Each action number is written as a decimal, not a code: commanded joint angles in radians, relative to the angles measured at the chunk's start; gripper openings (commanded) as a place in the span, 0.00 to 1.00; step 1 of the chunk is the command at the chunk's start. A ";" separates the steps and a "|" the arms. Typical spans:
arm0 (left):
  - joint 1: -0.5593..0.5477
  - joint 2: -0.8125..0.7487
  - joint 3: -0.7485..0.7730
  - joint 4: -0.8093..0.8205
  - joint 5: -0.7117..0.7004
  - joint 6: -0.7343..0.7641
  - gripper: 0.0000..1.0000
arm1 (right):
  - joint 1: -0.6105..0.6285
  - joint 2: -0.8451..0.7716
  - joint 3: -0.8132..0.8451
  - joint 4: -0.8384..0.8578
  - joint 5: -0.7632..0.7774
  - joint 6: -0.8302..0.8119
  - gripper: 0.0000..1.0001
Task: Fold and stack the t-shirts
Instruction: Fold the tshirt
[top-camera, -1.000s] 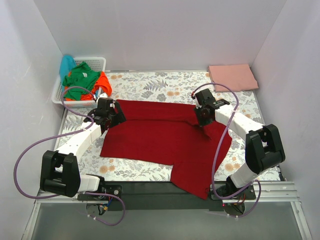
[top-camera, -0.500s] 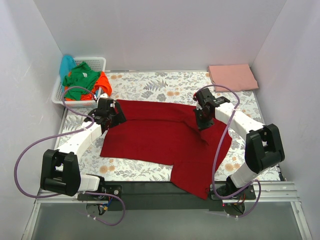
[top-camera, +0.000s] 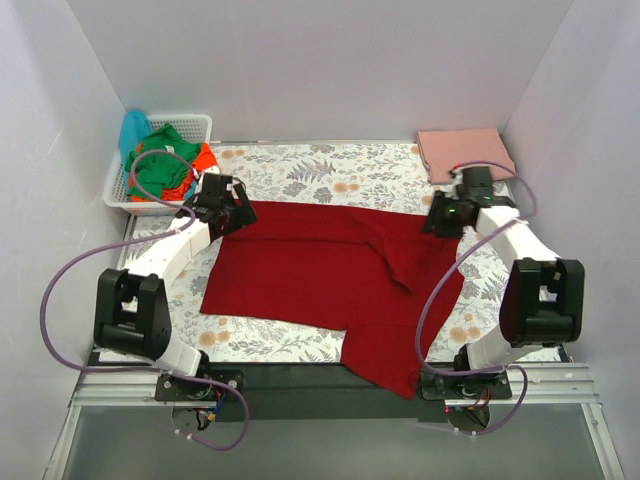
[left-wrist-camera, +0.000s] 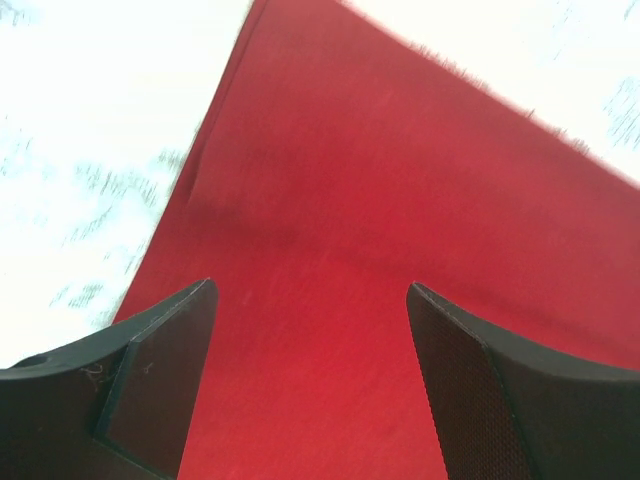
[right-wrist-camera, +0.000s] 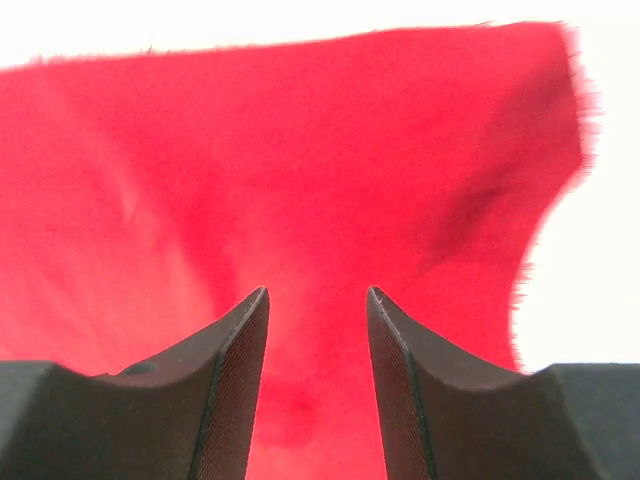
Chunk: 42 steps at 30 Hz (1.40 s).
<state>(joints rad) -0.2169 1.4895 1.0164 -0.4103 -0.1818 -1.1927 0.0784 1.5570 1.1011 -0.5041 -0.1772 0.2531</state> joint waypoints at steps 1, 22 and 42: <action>0.020 0.090 0.138 -0.036 -0.041 -0.050 0.75 | -0.193 -0.061 -0.108 0.260 -0.200 0.083 0.51; 0.102 0.302 0.137 -0.044 -0.064 -0.308 0.68 | -0.448 0.192 -0.222 0.763 -0.404 0.284 0.52; 0.113 0.325 0.145 -0.025 -0.028 -0.298 0.56 | -0.439 0.333 -0.141 0.869 -0.504 0.342 0.46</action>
<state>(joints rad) -0.1085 1.8252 1.1564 -0.4515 -0.2161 -1.4891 -0.3645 1.8858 0.9173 0.3164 -0.6548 0.5804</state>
